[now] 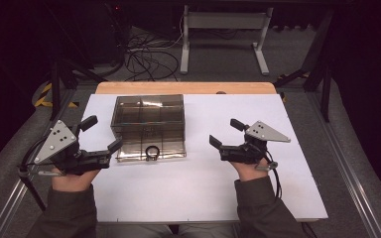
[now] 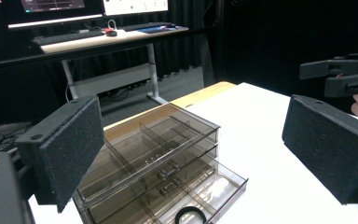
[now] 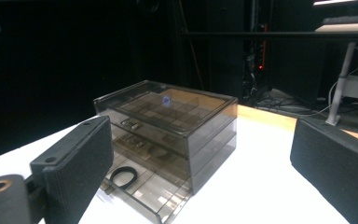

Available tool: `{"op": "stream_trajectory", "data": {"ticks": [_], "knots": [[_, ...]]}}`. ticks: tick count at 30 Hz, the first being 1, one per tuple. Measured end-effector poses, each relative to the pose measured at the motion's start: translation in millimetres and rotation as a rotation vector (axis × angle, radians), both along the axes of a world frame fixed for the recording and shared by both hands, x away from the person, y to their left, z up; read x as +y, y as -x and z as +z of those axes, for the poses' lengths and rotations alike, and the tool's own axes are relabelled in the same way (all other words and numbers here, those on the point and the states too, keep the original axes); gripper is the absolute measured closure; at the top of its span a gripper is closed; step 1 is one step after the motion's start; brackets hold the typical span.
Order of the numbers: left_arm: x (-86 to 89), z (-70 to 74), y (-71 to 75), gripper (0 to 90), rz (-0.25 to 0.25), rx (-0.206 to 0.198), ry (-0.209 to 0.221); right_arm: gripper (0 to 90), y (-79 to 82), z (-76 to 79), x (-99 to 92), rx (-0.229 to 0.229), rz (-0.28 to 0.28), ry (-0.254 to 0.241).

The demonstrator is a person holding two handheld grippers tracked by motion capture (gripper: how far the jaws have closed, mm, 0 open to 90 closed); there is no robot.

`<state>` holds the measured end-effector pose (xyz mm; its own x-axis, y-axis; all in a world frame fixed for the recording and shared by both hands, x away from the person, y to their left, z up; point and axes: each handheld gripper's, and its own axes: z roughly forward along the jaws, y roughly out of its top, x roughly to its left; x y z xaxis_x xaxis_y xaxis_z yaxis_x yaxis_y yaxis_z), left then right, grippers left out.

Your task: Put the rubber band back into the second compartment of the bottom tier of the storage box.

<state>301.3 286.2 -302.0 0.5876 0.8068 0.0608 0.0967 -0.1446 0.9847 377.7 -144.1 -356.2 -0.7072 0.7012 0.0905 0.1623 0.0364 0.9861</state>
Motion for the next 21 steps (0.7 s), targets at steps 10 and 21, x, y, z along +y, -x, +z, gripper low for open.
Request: {"op": "stream_trajectory", "data": {"ticks": [10, 21], "knots": [[0.2, -1.8, -0.9, 6.2, 0.006, 0.008, -0.005, 6.6, 7.3, 11.1, -24.5, -0.016, -0.029, -0.029], [1.2, -1.9, -0.4, 6.2, 0.006, 0.008, -0.003, 6.5, 15.3, 18.5, -47.6, -0.024, -0.047, -0.042]]}}
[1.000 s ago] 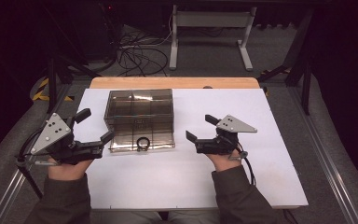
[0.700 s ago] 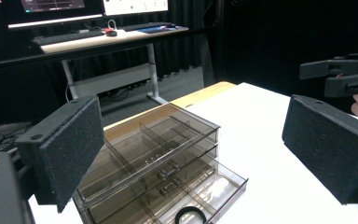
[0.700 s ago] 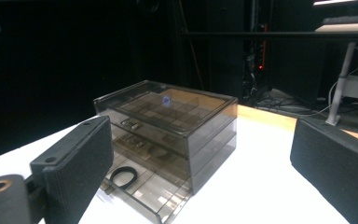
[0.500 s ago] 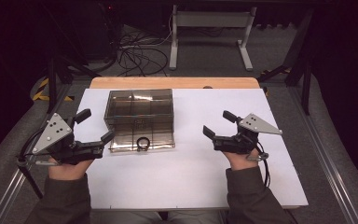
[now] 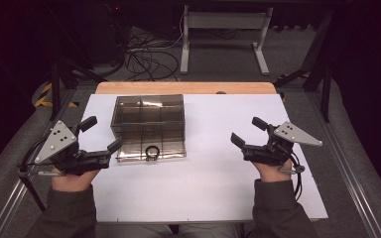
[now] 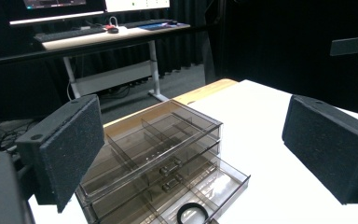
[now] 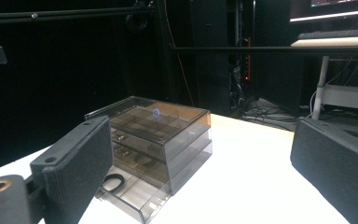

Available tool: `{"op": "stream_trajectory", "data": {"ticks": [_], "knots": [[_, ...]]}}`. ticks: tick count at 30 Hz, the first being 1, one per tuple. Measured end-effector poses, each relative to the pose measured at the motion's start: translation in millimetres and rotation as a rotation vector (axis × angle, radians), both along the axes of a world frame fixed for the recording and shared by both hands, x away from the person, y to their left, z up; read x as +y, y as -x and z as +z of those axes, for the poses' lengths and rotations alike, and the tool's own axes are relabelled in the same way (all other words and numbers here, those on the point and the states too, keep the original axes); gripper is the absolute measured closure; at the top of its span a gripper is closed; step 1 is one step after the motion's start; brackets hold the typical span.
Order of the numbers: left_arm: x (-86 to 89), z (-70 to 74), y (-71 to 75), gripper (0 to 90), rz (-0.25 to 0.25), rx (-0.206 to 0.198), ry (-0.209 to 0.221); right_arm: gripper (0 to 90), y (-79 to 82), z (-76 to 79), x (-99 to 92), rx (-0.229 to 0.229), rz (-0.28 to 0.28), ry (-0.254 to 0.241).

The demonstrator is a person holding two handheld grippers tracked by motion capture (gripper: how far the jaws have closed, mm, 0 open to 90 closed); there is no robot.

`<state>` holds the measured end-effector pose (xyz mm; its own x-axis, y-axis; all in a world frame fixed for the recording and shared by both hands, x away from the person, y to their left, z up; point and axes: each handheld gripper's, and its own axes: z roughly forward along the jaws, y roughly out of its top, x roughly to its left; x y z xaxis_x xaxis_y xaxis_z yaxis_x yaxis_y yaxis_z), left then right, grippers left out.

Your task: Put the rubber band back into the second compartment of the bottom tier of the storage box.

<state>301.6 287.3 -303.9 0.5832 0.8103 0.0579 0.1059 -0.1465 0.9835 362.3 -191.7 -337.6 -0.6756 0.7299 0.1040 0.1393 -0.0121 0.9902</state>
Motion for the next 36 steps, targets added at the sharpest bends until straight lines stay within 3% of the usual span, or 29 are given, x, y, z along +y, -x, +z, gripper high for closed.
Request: {"op": "stream_trajectory", "data": {"ticks": [26, 36], "knots": [[1.4, -2.6, -2.3, 5.0, 0.019, 0.01, 0.002, 5.3, 15.9, 11.2, -57.2, -0.02, -0.057, -0.012], [1.9, -4.3, -3.7, 4.4, 0.027, 0.015, 0.001, 5.0, 13.2, 8.0, -59.8, -0.018, -0.043, 0.01]]}}
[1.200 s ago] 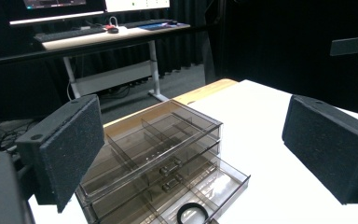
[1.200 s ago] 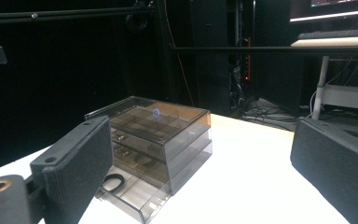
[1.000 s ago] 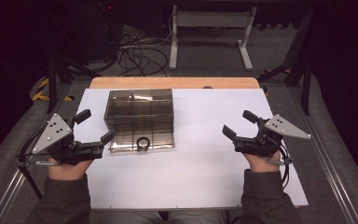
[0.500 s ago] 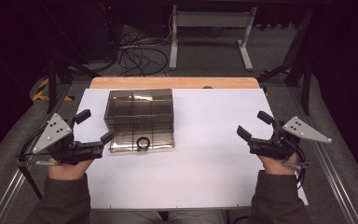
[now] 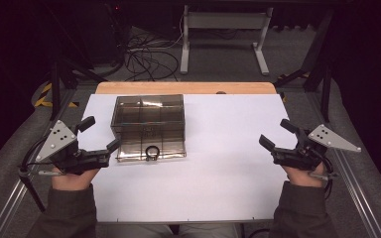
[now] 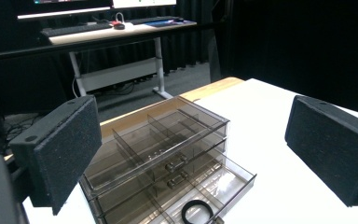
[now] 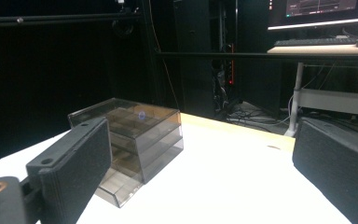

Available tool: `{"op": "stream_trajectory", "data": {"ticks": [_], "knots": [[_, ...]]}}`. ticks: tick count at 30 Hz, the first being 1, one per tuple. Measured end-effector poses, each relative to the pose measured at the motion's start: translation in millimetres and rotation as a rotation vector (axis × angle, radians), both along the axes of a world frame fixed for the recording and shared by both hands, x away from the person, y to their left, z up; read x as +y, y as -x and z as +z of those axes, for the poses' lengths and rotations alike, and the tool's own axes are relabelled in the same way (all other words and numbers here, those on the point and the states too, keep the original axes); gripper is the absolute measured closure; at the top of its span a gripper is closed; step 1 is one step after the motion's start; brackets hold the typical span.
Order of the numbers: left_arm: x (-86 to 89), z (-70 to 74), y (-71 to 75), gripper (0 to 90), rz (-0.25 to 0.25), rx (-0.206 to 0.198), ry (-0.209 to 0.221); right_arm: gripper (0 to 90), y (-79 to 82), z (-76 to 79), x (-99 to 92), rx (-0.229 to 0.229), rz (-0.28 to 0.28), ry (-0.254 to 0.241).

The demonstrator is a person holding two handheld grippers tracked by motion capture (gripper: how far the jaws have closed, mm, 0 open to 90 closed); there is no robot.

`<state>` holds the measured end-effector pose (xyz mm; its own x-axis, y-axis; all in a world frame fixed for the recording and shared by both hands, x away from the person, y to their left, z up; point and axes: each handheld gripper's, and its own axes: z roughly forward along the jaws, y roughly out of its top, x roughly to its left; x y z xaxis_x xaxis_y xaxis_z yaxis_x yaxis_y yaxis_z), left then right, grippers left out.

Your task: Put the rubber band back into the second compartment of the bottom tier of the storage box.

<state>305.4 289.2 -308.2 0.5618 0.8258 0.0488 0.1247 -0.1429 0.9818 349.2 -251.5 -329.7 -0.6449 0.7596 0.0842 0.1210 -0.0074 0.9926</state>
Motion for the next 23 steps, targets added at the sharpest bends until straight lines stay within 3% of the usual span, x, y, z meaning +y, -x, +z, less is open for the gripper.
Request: {"op": "stream_trajectory", "data": {"ticks": [23], "knots": [[4.1, 3.9, 2.8, 4.7, 0.0, -0.011, 0.004, 4.6, -2.2, -1.5, 5.1, 0.002, 0.002, 0.014]]}}
